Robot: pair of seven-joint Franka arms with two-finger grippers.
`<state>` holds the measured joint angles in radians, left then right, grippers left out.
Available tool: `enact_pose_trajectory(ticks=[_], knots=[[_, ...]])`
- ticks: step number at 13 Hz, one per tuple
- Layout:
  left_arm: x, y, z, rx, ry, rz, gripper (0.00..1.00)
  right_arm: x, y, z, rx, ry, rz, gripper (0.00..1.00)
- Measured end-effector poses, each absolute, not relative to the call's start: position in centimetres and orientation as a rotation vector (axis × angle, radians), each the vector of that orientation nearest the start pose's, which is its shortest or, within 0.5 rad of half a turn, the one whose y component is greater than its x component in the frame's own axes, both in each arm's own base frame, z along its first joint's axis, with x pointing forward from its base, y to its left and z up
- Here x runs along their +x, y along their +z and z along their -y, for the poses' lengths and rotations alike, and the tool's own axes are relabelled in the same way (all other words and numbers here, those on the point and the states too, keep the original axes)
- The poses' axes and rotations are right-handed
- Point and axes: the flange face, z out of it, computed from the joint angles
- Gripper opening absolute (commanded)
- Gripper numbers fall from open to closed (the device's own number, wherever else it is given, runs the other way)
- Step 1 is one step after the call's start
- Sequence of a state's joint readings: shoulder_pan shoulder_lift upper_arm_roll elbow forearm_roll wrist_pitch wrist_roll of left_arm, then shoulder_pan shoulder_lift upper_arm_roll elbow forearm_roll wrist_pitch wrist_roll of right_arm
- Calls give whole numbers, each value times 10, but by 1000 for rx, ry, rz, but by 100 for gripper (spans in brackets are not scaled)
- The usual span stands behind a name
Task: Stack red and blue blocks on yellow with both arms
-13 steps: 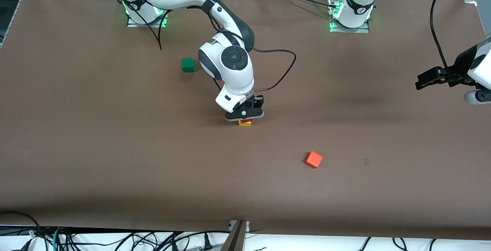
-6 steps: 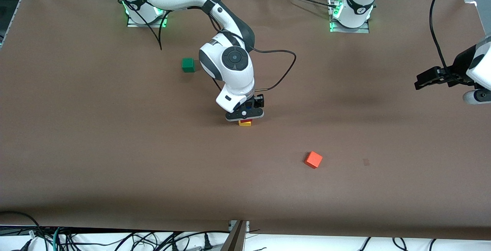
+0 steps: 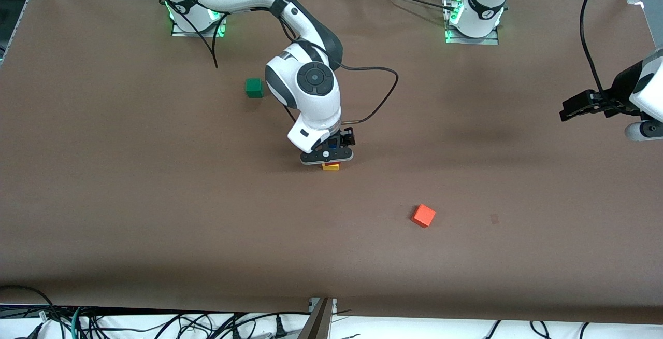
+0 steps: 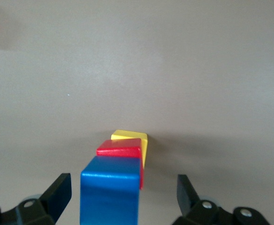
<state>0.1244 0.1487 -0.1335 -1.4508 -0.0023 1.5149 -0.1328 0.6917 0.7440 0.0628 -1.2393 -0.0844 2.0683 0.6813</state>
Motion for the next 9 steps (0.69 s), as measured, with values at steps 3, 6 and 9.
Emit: enact_pose_trajectory(ticks=[3, 6, 9], knots=[[593, 591, 0, -3149, 134, 196, 100, 563, 393, -486, -3120, -130, 107, 100], [593, 591, 0, -3149, 133, 195, 100, 567, 434, -452, -3146, -30, 23, 100], [593, 591, 0, -3149, 133, 195, 100, 570, 483, -408, -3137, 53, -40, 100]])
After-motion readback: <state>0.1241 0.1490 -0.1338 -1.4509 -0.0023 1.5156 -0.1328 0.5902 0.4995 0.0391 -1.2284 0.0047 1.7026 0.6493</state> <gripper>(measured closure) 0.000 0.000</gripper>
